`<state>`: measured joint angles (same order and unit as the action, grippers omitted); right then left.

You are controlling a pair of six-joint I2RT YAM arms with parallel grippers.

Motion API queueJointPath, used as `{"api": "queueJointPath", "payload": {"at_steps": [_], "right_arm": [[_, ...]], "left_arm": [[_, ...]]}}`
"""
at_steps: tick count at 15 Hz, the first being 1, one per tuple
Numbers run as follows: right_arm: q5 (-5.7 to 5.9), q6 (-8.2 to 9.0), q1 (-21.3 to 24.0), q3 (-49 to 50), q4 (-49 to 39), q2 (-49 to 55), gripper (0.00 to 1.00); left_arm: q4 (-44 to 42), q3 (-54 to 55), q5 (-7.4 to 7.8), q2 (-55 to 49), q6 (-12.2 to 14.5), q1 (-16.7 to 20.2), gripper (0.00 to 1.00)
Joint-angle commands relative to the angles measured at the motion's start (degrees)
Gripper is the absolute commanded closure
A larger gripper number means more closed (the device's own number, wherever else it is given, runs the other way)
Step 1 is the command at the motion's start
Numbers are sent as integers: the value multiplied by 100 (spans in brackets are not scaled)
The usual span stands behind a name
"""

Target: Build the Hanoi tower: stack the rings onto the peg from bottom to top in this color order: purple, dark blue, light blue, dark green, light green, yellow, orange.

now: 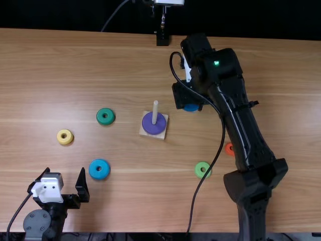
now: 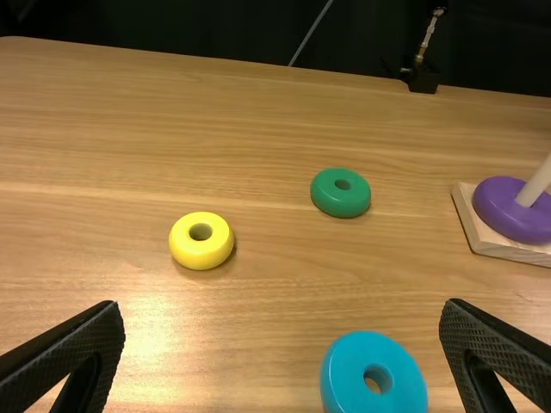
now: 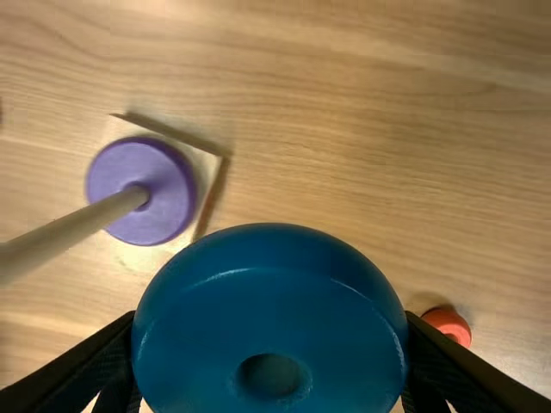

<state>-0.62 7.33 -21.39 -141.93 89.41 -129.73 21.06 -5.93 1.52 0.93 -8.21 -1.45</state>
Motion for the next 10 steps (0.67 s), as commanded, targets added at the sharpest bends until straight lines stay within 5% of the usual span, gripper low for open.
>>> {"api": "queueJointPath", "payload": {"at_steps": [1,10], "right_arm": [[-33,-69,-138,-362,20,168,98],[-33,-37,-867,-1056,59,53,98]], "left_arm": [[446,593,-25,-93,30,31,0],[446,593,-25,-93,30,31,0]]}}
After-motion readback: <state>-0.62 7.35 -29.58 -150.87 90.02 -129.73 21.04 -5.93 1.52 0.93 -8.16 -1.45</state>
